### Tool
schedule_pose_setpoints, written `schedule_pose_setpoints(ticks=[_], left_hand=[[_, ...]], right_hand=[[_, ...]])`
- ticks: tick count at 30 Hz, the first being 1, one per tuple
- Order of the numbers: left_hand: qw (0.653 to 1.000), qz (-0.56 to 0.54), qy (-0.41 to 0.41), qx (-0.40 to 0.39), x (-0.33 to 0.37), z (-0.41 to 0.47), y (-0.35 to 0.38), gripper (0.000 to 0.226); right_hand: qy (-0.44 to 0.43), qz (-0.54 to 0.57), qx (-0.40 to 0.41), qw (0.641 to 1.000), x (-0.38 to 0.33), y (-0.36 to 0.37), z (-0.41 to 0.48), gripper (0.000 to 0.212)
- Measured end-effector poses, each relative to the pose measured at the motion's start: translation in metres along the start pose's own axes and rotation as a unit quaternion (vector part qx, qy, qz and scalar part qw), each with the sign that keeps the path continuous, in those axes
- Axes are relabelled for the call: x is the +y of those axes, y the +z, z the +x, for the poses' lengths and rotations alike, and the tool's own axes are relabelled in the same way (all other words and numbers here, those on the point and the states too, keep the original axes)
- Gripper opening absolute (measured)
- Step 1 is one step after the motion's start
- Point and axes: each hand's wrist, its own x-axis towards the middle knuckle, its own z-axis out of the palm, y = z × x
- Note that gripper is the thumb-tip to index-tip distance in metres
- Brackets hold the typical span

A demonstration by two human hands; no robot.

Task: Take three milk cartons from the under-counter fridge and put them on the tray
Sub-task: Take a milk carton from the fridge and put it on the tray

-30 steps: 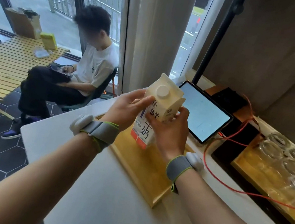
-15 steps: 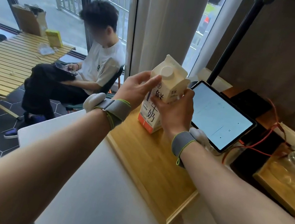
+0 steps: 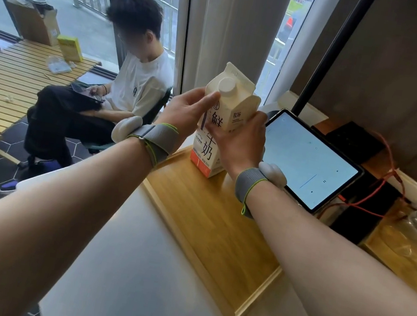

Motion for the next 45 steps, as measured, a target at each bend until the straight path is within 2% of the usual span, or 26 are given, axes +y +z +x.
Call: schedule_pose_setpoints(ticks=[17, 24, 31, 36, 40, 42, 45], left_hand=[[1.0, -0.007, 0.0, -0.01, -0.006, 0.001, 0.0, 0.038], [1.0, -0.023, 0.0, 0.009, -0.008, -0.001, 0.004, 0.039], [0.999, -0.012, 0.001, 0.034, -0.009, -0.005, 0.012, 0.028], [0.998, -0.012, 0.017, 0.062, -0.019, -0.015, 0.014, 0.011], [0.994, 0.025, 0.013, 0.102, -0.034, -0.023, 0.014, 0.029], [0.989, 0.029, -0.008, 0.143, -0.046, -0.031, 0.012, 0.032], [0.986, 0.05, -0.055, 0.151, -0.066, -0.056, 0.013, 0.053]], right_hand=[[-0.003, -0.014, -0.01, 1.0, 0.002, -0.002, -0.003, 0.085], [-0.01, -0.001, -0.041, 0.999, 0.003, -0.012, -0.008, 0.087], [0.022, -0.004, -0.088, 0.996, 0.023, -0.029, -0.022, 0.093], [0.061, -0.047, -0.135, 0.988, 0.049, -0.043, -0.046, 0.075], [0.084, -0.089, -0.151, 0.981, 0.077, -0.057, -0.071, 0.047], [0.089, -0.114, -0.147, 0.978, 0.093, -0.061, -0.087, 0.034], [0.095, -0.149, -0.135, 0.975, 0.114, -0.07, -0.111, 0.02]])
